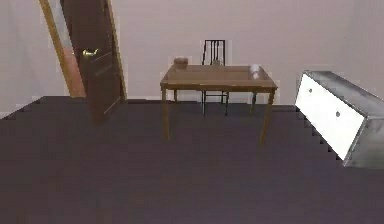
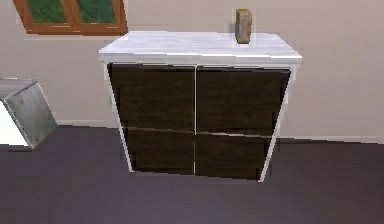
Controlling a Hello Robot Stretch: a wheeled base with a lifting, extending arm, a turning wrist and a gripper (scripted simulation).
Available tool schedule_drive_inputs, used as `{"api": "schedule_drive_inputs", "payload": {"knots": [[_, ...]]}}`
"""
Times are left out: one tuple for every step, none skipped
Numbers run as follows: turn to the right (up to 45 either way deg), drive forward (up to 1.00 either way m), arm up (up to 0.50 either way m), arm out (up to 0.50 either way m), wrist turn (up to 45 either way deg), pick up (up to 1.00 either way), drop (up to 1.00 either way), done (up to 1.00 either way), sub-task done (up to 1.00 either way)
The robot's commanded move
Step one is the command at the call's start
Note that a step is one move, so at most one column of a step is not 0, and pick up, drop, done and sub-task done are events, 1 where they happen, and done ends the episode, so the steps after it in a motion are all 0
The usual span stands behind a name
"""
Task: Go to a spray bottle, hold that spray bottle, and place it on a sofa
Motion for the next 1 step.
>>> {"api": "schedule_drive_inputs", "payload": {"knots": [[0.0, 0.15, 0.0, 0.0, 0.0, 0.0, 0.0, 0.0, 0.0]]}}
